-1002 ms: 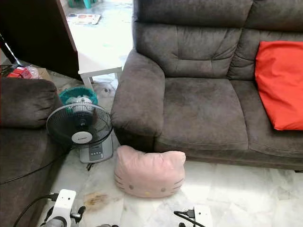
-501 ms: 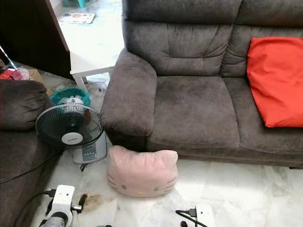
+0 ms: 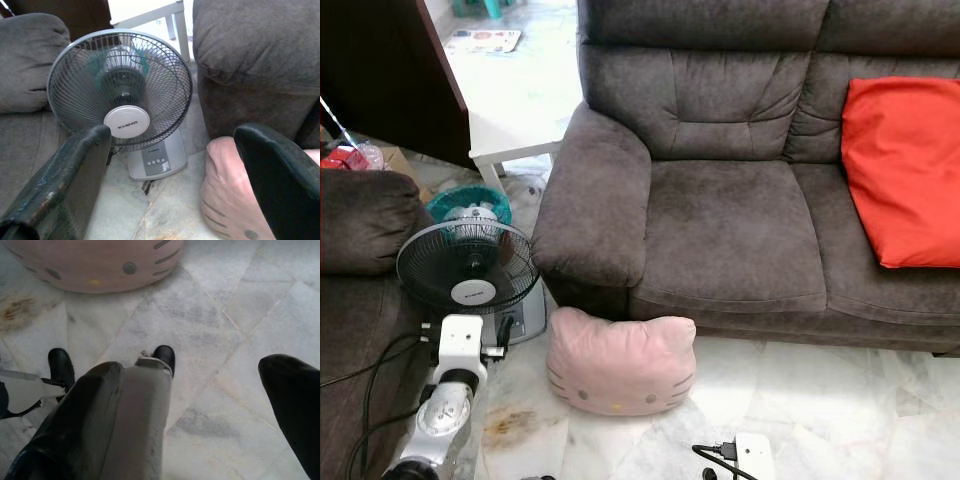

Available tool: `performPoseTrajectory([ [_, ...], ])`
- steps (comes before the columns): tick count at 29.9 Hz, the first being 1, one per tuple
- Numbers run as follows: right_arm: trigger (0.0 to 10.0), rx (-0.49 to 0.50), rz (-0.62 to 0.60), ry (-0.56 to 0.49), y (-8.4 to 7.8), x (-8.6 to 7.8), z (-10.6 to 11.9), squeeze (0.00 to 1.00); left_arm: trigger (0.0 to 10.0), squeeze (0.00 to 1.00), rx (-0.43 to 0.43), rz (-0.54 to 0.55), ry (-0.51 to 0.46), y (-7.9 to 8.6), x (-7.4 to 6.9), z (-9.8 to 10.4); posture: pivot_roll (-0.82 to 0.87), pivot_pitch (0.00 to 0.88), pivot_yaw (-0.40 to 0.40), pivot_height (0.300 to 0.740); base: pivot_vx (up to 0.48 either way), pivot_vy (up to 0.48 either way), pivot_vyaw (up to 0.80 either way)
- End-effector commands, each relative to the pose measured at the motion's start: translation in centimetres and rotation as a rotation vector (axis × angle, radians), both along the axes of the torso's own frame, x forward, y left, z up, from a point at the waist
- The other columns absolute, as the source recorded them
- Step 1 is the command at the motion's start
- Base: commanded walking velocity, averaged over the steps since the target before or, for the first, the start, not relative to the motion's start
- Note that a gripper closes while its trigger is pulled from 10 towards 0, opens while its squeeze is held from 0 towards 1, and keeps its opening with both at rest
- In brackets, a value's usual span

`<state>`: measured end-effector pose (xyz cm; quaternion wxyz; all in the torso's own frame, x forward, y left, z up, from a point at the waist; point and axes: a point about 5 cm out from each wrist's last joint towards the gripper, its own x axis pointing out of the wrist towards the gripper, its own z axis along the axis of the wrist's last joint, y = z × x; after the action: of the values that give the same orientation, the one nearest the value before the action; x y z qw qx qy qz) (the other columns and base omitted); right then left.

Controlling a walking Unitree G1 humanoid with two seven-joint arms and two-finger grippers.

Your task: Move the pillow to the sofa from floor

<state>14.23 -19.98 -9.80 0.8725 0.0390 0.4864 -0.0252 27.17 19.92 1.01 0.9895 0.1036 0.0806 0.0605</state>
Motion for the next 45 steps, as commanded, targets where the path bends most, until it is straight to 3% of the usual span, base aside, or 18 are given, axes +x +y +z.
performPoseTrajectory([
  [1, 10.0, 0.007, -0.014, 0.015, 0.1, -0.5, -0.2, 0.00, 10.0, 0.00, 0.004, 0.010, 0.014, 0.3, -0.1, -0.1, 0.12, 0.106, -0.022, 0.740, 0.000, 0.000, 0.00],
  [18, 10.0, 0.007, -0.014, 0.015, 0.1, -0.5, -0.2, 0.00, 10.0, 0.00, 0.004, 0.010, 0.014, 0.3, -0.1, -0.1, 0.12, 0.106, -0.022, 0.740, 0.000, 0.000, 0.00],
  [19, 10.0, 0.004, -0.022, 0.009, 0.0, -0.5, -0.2, 0.00, 10.0, 0.00, 0.011, 0.007, -0.045, 0.0, 0.4, 0.8, 0.12, 0.106, -0.022, 0.740, 0.000, 0.000, 0.00],
  [20, 10.0, 0.004, -0.022, 0.009, 0.0, -0.5, -0.2, 0.00, 10.0, 0.00, 0.011, 0.007, -0.045, 0.0, 0.4, 0.8, 0.12, 0.106, -0.022, 0.740, 0.000, 0.000, 0.00],
  [21, 10.0, -0.013, -0.037, -0.322, 0.1, 5.5, 3.2, 0.00, 10.0, 0.00, 0.033, -0.049, -0.191, -0.8, 1.3, 3.7, 0.10, 0.049, -0.010, 0.740, 0.000, 0.000, 0.00],
  [22, 10.0, -0.031, -0.047, -0.560, 0.3, 9.3, 6.4, 0.00, 10.0, 0.00, 0.046, -0.087, -0.289, -1.4, 1.4, 5.8, 0.10, 0.049, -0.011, 0.740, 0.000, 0.000, 0.00],
  [23, 10.0, -0.031, -0.047, -0.560, 0.3, 9.3, 6.4, 0.00, 10.0, 0.00, 0.046, -0.087, -0.289, -1.4, 1.4, 5.8, 0.10, 0.049, -0.011, 0.740, 0.000, 0.000, 0.00],
  [24, 10.0, -0.041, -0.055, -0.701, 0.5, 11.5, 8.7, 0.00, 10.0, 0.00, 0.054, -0.112, -0.347, -1.8, 1.3, 7.1, 0.10, 0.048, -0.012, 0.740, 0.000, 0.000, 0.00],
  [26, 10.0, -0.058, -0.054, -0.747, 0.6, 12.4, 9.7, 0.00, 10.0, 0.00, 0.056, -0.125, -0.375, -2.0, 1.2, 7.8, 0.11, 0.049, -0.013, 0.740, 0.000, 0.000, 0.00],
  [30, 10.0, -0.085, -0.040, -0.688, 0.5, 12.1, 9.0, 0.00, 10.0, 0.00, 0.053, -0.127, -0.378, -2.2, 1.2, 7.9, 0.11, 0.055, -0.014, 0.740, 0.000, 0.000, 0.00],
  [33, 10.0, -0.086, -0.046, -0.702, 0.4, 12.2, 9.2, 0.00, 10.0, 0.00, 0.053, -0.127, -0.379, -2.2, 1.2, 7.9, 0.11, 0.066, -0.014, 0.740, 0.000, 0.000, 0.00],
  [36, 10.0, -0.080, -0.072, -0.769, 0.2, 12.7, 10.1, 0.00, 10.0, 0.00, 0.053, -0.125, -0.380, -2.1, 1.2, 8.1, 0.11, 0.072, -0.014, 0.740, 0.000, 0.000, 0.00],
  [38, 10.0, -0.087, -0.077, -0.896, 0.1, 13.2, 11.8, 0.00, 10.0, 0.00, 0.055, -0.117, -0.370, -2.1, 0.8, 8.8, 0.11, 0.080, -0.019, 0.740, 0.000, 0.000, 0.00],
  [40, 10.0, -0.089, -0.075, -0.919, 0.2, 13.2, 12.1, 0.00, 10.0, 0.00, 0.056, -0.117, -0.367, -2.1, 0.7, 8.9, 0.11, 0.080, -0.019, 0.740, 0.000, 0.000, 0.00],
  [45, 10.0, -0.105, -0.063, -1.090, -0.3, 12.2, 15.1, 0.00, 10.0, 0.00, 0.062, -0.078, -0.383, -1.3, -0.1, 9.9, 0.12, 0.098, -0.034, 0.740, 0.000, 0.000, 0.00],
])
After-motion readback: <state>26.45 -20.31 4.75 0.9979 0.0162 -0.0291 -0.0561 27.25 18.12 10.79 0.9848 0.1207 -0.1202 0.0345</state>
